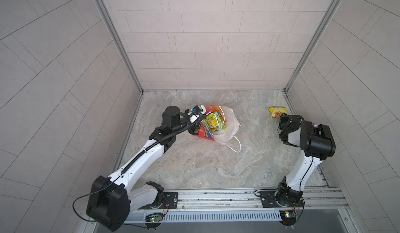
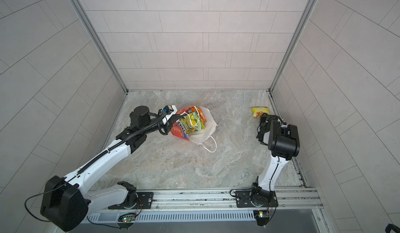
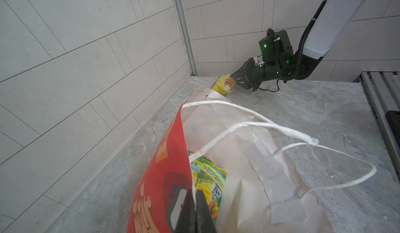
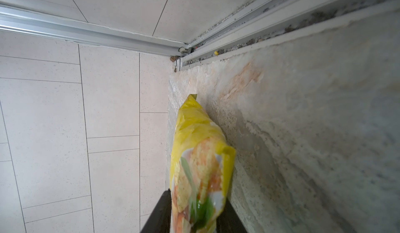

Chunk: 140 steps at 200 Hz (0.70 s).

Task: Take the snacks out of the paper bag
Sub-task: 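Lower the yellow packet onto the table away from the bag and release, then move the right gripper back to the bag's open mouth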

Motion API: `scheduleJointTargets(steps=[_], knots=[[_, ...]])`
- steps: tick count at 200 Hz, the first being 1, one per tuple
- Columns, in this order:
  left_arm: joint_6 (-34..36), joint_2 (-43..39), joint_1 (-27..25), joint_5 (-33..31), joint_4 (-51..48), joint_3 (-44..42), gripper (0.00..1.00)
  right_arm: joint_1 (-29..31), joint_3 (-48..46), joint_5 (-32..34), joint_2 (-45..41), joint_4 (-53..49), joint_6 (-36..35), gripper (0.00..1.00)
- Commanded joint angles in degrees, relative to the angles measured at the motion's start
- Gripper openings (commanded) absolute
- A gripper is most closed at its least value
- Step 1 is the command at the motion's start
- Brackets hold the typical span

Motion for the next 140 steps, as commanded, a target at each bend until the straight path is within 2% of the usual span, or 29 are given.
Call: scheduleJointTargets(steps=[1, 15, 45, 76, 95, 113, 129, 140], knots=[[0.36, -1.06, -0.18, 1.9, 3.41, 0.21, 0.0, -0.05, -0.49, 1.63, -1.13, -0.05, 1.62, 0.39], [0.28, -1.24, -0.18, 1.91, 3.4, 0.09, 0.0, -0.13, -0.78, 1.57, -2.76, -2.57, 0.51, 0.46], [0.26, -1.28, -0.18, 1.9, 3.33, 0.18, 0.0, -0.59, -2.66, 1.44, -8.78, -8.0, -1.63, 0.48], [0.18, -1.29, -0.18, 2.16, 3.4, 0.13, 0.0, -0.98, -1.9, 1.16, -19.1, -25.43, -6.67, 0.54], [0.17, -1.28, -0.23, 2.42, 3.4, 0.1, 0.0, -1.15, -3.05, 0.31, -23.05, -26.67, -8.02, 0.54], [0.0, -1.37, -0.14, 2.68, 3.33, 0.09, 0.0, -1.37, -2.39, -3.67, -26.32, -28.66, -9.05, 0.53], [-0.17, -1.71, -0.14, 2.74, 3.38, -0.04, 0.0, -0.3, -1.48, -8.65, -29.63, -28.12, -12.76, 0.48], [-0.15, -1.92, -0.14, 2.62, 3.32, -0.13, 0.0, 2.56, 0.32, -11.55, -32.0, -29.56, -16.94, 0.45]])
